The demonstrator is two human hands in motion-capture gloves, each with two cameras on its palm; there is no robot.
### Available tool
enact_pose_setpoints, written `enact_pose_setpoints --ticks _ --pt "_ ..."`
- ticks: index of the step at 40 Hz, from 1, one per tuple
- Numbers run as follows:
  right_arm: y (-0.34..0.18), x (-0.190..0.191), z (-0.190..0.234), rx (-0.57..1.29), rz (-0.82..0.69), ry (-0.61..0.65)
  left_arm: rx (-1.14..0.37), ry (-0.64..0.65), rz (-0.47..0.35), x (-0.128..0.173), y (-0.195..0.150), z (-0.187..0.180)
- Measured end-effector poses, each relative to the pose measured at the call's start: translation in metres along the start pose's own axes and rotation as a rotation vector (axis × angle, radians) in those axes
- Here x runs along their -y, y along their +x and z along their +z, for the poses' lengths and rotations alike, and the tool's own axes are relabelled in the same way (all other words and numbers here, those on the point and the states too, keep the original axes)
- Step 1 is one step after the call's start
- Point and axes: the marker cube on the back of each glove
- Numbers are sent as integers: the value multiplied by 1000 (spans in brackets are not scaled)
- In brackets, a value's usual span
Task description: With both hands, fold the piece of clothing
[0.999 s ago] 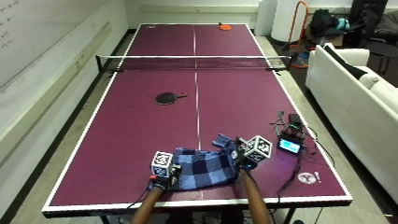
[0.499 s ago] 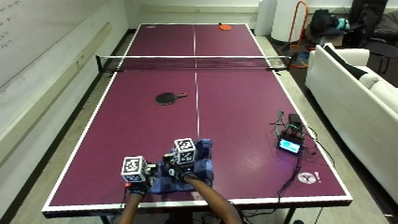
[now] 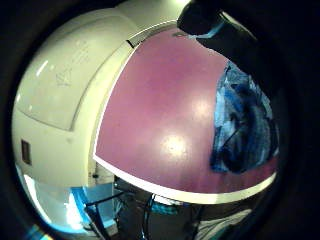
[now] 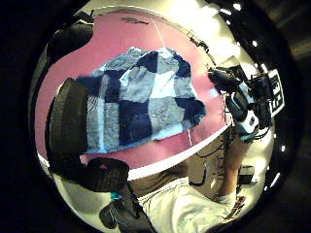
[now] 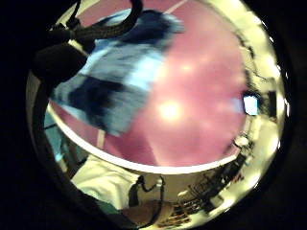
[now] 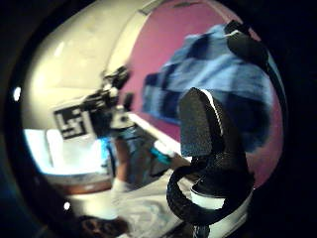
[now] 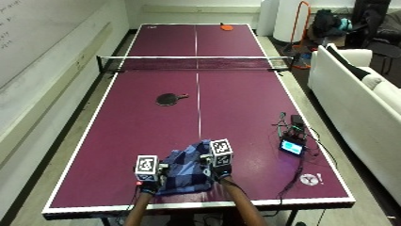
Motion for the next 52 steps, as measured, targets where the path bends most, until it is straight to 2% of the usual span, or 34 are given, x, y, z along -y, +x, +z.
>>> enact_pose_setpoints --ticks 2,5,9,15,24,31,36,43,52 --pt "32 6 4 -146 55 46 -27 -61 11 -7 15 -2" --pt "65 0 0 -344 157 74 -8 -68 27 -6 29 -10" --pt "87 -18 -9 -465 241 42 21 -82 44 -4 44 -17" --pt "92 -28 -8 -396 261 42 10 -111 62 -13 62 -38" --pt "96 -32 13 -391 260 48 -21 -181 84 -16 72 -25" --pt "103 -43 7 -383 291 64 -40 -215 93 -17 76 -19" --pt "115 -36 12 -351 292 100 -48 -207 98 -18 81 -21" --pt "118 -54 -1 -310 339 109 -41 -189 111 -20 85 -27" --pt "121 -52 1 -301 338 117 -52 -168 125 -21 90 -28"
